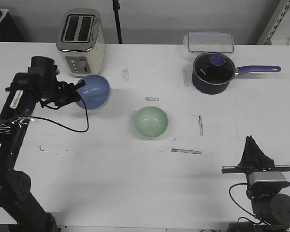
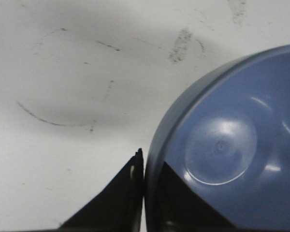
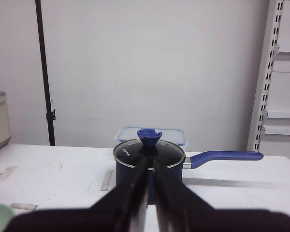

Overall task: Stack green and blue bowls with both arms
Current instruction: 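Lift the blue bowl with the left gripper and carry it over the green bowl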

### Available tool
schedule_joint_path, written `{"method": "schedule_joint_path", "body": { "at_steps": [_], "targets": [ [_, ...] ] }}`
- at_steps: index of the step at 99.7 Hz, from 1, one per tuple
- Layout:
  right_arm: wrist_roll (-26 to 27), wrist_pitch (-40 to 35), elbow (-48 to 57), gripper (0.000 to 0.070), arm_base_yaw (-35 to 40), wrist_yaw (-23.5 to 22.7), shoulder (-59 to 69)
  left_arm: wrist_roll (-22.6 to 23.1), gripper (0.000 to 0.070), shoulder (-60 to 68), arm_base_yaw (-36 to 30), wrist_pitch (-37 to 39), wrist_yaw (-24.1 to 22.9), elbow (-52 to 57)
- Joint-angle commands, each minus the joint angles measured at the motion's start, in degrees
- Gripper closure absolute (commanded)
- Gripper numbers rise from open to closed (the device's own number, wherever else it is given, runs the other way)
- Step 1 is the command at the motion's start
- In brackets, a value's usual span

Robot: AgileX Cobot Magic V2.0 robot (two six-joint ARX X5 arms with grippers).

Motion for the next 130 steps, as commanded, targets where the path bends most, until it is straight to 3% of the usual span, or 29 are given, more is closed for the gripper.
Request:
{"method": "schedule_joint_path", "body": {
  "at_steps": [1, 60, 89, 106, 130],
  "targets": [
    [0.15, 0.59, 0.04, 0.069, 0.13, -0.02, -0.07, -0.15, 0.0699, 0.81, -1.88, -0.48, -0.07, 3.58],
    [0.15, 0.59, 0.04, 0.069, 0.13, -0.04, -0.07, -3.43, 0.0699, 5.62, -20.92, -0.61, -0.04, 6.54],
    [0.15, 0.59, 0.04, 0.069, 0.13, -0.02, -0.07, -3.45, 0.0699, 12.48, -25.16, -0.83, -0.09, 11.58],
    [0.15, 0.59, 0.04, 0.069, 0.13, -0.04, -0.07, -2.93, 0.0699, 17.42, -26.62, -5.14, -0.09, 17.14],
    [0.15, 0.59, 0.04, 0.069, 0.13, -0.02, -0.07, -1.42, 0.0699, 18.18, -27.58, -5.33, -0.17, 17.44]
  ]
}}
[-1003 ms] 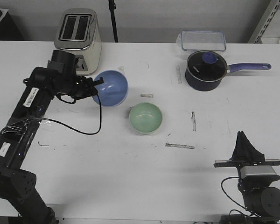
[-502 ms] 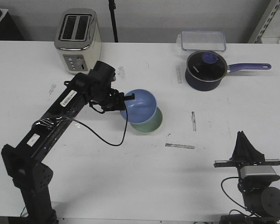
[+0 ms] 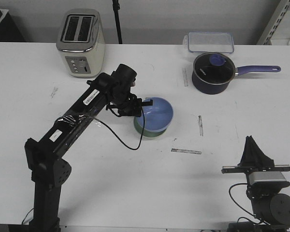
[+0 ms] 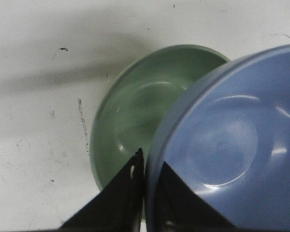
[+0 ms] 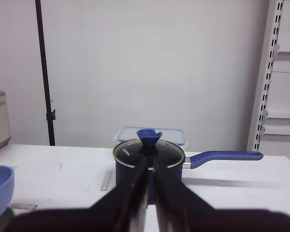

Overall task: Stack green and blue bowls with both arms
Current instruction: 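Lift the blue bowl with the left gripper and carry it over the green bowl, then lower the blue bowl into the green bowl and open the left gripper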

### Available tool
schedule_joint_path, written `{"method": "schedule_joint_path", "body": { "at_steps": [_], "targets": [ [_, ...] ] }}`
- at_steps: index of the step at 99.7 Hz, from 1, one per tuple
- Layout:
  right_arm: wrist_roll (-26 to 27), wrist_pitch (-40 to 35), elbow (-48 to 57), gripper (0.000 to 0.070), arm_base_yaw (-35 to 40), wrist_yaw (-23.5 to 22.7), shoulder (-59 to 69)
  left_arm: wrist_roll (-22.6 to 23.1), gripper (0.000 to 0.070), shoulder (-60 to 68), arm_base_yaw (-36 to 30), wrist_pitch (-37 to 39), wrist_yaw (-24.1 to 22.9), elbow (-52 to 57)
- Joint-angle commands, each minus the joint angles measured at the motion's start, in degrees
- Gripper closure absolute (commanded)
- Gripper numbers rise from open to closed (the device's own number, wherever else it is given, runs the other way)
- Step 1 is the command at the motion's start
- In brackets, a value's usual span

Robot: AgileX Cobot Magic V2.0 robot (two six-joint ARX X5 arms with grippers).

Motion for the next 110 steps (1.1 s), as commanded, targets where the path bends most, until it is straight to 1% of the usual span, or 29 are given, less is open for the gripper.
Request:
{"method": "schedule_joint_path", "body": {
  "at_steps": [1, 7, 25, 38, 103, 110],
  "targets": [
    [0.17, 0.57, 0.04, 0.069, 0.13, -0.04, -0.07, 1.16, 0.0699, 0.87, -0.22, 0.22, 0.02, 1.66],
    [0.17, 0.57, 0.04, 0.069, 0.13, -0.02, -0.07, 1.22, 0.0699, 0.87, -0.2, 0.42, -0.26, 1.66],
    [0.17, 0.57, 0.04, 0.069, 0.13, -0.02, -0.07, 1.57, 0.0699, 0.92, 0.24, 0.55, -4.04, 1.62],
    [0.15, 0.57, 0.04, 0.069, 0.13, -0.02, -0.07, 2.64, 0.0699, 0.92, 0.44, 0.63, -4.02, 1.6],
    [0.17, 0.57, 0.04, 0.069, 0.13, -0.02, -0.07, 2.91, 0.0696, 1.27, 0.26, 2.21, -4.02, -1.57],
    [0.17, 0.57, 0.04, 0.069, 0.13, -0.02, -0.07, 3.69, 0.0694, 1.55, 0.26, 2.25, -4.02, -1.57]
  ]
}}
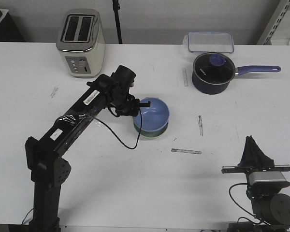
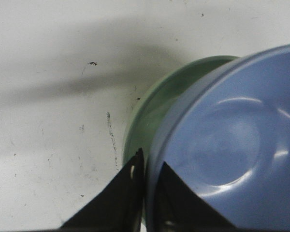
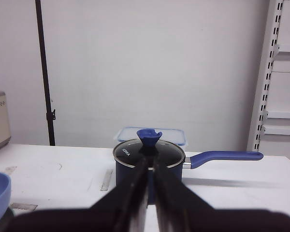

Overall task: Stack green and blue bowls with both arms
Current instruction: 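Lower the blue bowl into the green bowl and open the left gripper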

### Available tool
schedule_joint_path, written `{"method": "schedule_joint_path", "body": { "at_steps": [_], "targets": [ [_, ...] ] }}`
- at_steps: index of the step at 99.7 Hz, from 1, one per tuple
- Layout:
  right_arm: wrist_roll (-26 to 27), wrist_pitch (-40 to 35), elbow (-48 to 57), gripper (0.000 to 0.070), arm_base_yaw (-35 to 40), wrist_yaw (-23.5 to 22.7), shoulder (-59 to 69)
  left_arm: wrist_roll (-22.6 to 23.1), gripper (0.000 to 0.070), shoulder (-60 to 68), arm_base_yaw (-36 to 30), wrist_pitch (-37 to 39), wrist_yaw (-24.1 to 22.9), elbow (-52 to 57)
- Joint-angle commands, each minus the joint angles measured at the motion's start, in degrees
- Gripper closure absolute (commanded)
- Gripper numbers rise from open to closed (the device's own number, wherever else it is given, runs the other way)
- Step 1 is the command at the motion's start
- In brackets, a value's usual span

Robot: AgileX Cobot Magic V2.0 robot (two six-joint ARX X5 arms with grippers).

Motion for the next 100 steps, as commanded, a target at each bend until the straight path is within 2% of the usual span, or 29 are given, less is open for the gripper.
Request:
{"method": "schedule_joint_path", "body": {
  "at_steps": [1, 35, 47, 53, 81, 94, 100],
  "targets": [
    [0.17, 0.57, 0.04, 0.069, 0.13, -0.02, -0.07, 1.4, 0.0694, 1.64, -0.42, 0.09, 0.09, 1.01],
    [0.17, 0.57, 0.04, 0.069, 0.13, -0.04, -0.07, 1.75, 0.0681, 3.1, -0.63, 0.15, 0.11, 1.01],
    [0.17, 0.57, 0.04, 0.069, 0.13, -0.02, -0.07, 1.77, 0.056, 3.23, -0.74, 0.22, 0.11, 1.01],
    [0.17, 0.57, 0.04, 0.069, 0.13, -0.04, -0.07, 1.75, 0.0534, 3.23, -0.76, 0.26, 0.11, 1.01],
    [0.17, 0.57, 0.04, 0.069, 0.13, -0.04, -0.07, 1.73, 0.0516, 2.82, -0.96, 0.09, 0.09, 1.05],
    [0.17, 0.57, 0.04, 0.069, 0.13, -0.02, -0.07, 1.75, 0.0366, 2.12, -0.96, -0.13, 0.09, 1.05],
    [0.17, 0.57, 0.04, 0.069, 0.13, -0.02, -0.07, 1.75, 0.0362, 1.7, -0.96, -0.17, 0.09, 1.05]
  ]
}}
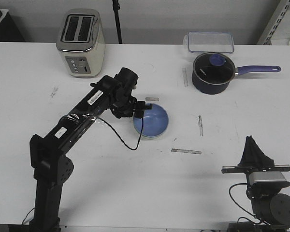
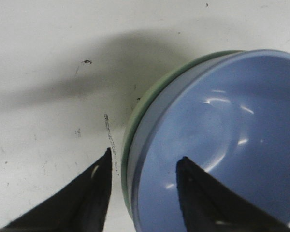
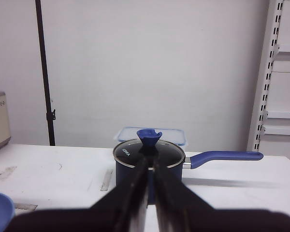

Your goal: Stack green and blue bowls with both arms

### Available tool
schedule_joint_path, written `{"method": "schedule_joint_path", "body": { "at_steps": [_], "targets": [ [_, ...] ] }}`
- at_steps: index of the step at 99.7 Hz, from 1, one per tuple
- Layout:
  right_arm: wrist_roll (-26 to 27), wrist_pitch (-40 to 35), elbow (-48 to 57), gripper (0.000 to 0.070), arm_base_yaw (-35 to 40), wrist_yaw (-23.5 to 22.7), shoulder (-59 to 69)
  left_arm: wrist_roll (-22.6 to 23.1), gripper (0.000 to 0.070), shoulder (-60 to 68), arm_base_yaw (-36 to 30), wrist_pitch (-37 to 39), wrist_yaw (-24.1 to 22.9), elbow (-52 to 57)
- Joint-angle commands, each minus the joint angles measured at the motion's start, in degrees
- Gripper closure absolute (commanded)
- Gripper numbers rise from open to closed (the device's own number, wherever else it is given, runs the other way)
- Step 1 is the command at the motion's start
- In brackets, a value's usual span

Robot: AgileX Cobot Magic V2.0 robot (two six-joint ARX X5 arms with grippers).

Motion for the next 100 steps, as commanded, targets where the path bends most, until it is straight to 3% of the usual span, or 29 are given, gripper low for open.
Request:
{"method": "schedule_joint_path", "body": {
  "at_steps": [1, 40, 56, 71, 81, 100],
  "targets": [
    [0.17, 0.57, 0.04, 0.069, 0.13, -0.02, -0.07, 0.33, 0.0363, -0.2, -0.44, -0.24, 0.07, 1.07],
    [0.17, 0.57, 0.04, 0.069, 0.13, -0.04, -0.07, 0.37, 0.0384, -7.06, 0.59, 0.24, -0.76, 1.07],
    [0.17, 0.57, 0.04, 0.069, 0.13, -0.04, -0.07, 2.19, 0.0538, -10.27, 1.92, 1.18, -4.02, 1.05],
    [0.17, 0.57, 0.04, 0.069, 0.13, -0.04, -0.07, 3.98, 0.0558, -12.39, 3.19, 3.15, -4.74, 1.05],
    [0.17, 0.57, 0.04, 0.069, 0.13, -0.04, -0.07, 5.22, 0.0696, -13.51, 3.98, 4.81, -4.83, 1.05],
    [0.17, 0.57, 0.04, 0.069, 0.13, -0.02, -0.07, 7.65, 0.0699, -14.97, 4.46, 6.67, -4.87, 1.05]
  ]
}}
